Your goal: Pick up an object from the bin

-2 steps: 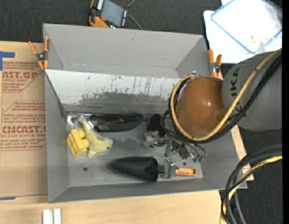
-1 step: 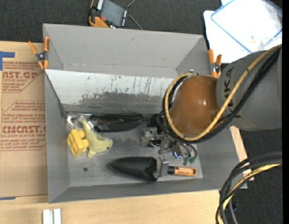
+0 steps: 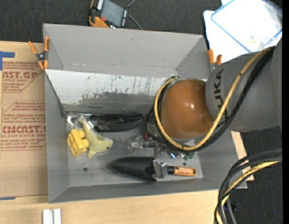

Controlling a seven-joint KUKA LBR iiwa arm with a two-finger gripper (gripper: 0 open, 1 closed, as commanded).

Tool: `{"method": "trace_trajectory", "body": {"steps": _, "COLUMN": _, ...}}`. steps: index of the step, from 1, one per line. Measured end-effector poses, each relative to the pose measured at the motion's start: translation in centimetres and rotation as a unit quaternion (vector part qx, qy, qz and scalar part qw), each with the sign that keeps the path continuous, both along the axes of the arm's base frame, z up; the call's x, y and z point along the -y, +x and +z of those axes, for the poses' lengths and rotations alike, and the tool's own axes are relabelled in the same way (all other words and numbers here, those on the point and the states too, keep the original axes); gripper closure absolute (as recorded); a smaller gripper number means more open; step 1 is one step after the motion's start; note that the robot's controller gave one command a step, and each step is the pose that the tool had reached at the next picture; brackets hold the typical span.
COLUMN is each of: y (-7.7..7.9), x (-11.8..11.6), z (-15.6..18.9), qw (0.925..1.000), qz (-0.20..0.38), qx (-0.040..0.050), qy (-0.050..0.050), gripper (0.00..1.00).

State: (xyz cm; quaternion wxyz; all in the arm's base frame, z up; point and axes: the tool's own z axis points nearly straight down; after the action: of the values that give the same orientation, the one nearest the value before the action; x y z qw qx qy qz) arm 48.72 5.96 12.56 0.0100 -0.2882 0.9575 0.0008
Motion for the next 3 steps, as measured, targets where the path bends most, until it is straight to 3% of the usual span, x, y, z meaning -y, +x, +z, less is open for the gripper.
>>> {"method": "trace_trajectory", "body": {"steps": 1, "y": -0.4, "x": 2.6, "z": -3.7, "qw": 0.9967, "qz": -0.081, "qx": 0.0008, "qy": 0.002, "gripper": 0.00}}
{"method": "trace_trajectory", "body": {"steps": 2, "y": -0.3, "x": 2.8, "z": -4.0, "qw": 0.9899, "qz": -0.142, "qx": 0.0014, "qy": 0.003, "gripper": 0.00}}
{"method": "trace_trajectory", "body": {"steps": 3, "y": 0.7, "x": 4.0, "z": -4.6, "qw": 0.9919, "qz": -0.127, "qx": 0.0004, "qy": 0.004, "gripper": 0.00}}
